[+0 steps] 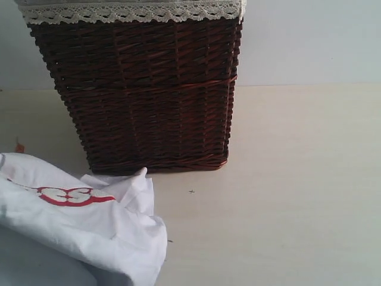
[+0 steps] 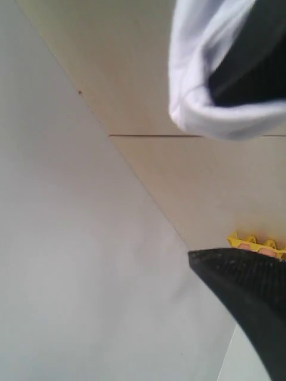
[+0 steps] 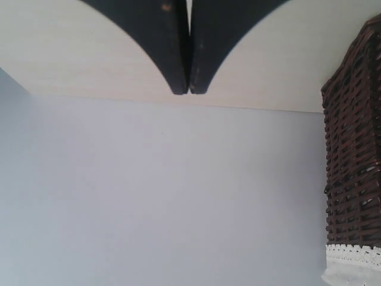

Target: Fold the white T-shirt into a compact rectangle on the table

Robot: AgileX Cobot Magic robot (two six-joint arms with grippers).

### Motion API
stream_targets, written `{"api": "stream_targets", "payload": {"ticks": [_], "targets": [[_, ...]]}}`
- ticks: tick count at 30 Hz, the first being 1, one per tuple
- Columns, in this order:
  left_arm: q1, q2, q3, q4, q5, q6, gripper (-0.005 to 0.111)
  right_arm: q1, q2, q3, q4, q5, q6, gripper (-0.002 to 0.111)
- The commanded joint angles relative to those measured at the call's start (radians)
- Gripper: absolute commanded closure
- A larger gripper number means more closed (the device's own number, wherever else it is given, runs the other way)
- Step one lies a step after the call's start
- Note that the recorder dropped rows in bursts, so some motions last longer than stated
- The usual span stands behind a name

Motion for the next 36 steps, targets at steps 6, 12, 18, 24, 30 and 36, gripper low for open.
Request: {"api": "stream_targets", "payload": {"ticks": [6,12,18,24,30,36], "targets": [[0.001,0.004,-0.006,-0.109,0.022,0.028,0.047,-0.005,-0.005,0.005,-0.001,-0.011,0.0,0.108],[0.001,0.004,-0.094,-0.447,0.025,0.156,0.038,-0.005,-0.005,0.005,-0.001,-0.011,0.0,0.108],[-0.005,-0.022,-0.203,-0.929,0.057,0.521,0.036,-0.005,-0.005,0.005,-0.001,-0.011,0.0,0.108],[-0.005,-0.055,-0.261,-0.969,0.203,0.622,0.036,-0.005,-0.005,0.005,-0.001,-0.011,0.0,0.108],[-0.042,-0.087,-0.257,-1.339,0.222,1.167,0.043,-0.005,-0.005,0.005,-0.001,-0.011,0.0,0.108],[-0.139,-0.084,-0.213,-1.843,0.447,1.738,0.063,-0.005,-0.005,0.005,-0.001,-0.011,0.0,0.108]]}}
